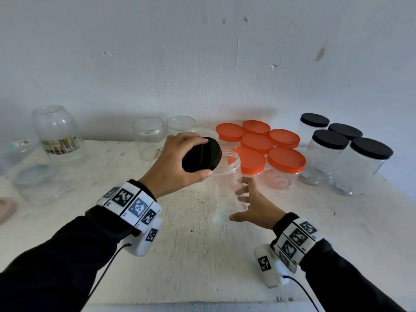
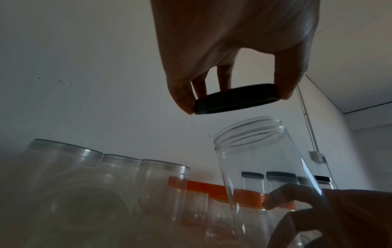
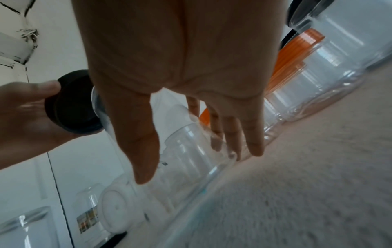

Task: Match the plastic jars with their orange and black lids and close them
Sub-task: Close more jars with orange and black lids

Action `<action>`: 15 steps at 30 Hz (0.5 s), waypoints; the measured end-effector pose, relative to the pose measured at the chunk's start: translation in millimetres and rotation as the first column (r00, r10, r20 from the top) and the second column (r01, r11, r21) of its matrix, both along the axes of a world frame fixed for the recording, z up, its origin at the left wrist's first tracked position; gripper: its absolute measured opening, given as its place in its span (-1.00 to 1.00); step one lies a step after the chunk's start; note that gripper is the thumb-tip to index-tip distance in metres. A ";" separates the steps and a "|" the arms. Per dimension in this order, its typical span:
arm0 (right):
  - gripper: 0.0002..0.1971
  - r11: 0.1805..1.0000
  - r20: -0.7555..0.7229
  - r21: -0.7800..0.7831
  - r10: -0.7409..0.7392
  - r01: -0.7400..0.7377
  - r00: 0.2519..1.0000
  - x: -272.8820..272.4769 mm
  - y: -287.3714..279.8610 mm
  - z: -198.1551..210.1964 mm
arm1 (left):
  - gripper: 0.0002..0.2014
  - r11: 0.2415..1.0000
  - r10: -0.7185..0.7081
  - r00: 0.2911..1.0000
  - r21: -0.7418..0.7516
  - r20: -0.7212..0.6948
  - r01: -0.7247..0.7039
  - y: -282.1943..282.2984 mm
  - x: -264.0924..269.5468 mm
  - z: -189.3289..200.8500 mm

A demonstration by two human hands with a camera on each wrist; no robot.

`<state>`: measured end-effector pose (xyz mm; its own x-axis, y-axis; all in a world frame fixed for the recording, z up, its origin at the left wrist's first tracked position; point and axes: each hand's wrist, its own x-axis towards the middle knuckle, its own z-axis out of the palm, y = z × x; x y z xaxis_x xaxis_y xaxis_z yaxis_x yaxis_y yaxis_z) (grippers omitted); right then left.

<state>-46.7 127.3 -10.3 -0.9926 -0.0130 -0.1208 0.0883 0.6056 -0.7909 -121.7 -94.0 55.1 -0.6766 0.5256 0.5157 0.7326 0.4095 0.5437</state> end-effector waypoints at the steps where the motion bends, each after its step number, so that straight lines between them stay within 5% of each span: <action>1: -0.11 1.000 0.008 0.011 0.004 -0.004 1.000 1.1 1.1 0.4 | -0.27 1.000 -0.015 1.000 -0.008 0.006 0.015 4.1 -0.4 -0.6; 9: -0.36 0.996 -0.033 0.023 -0.082 0.083 0.996 2.3 3.0 0.7 | -0.28 0.983 -0.148 0.988 -0.102 0.040 0.151 34.0 -1.7 -0.7; 15: -0.25 0.996 -0.050 -0.041 -0.079 0.077 0.996 2.2 4.8 0.9 | -0.22 0.957 -0.221 0.975 -0.188 0.024 0.221 50.7 -1.2 1.4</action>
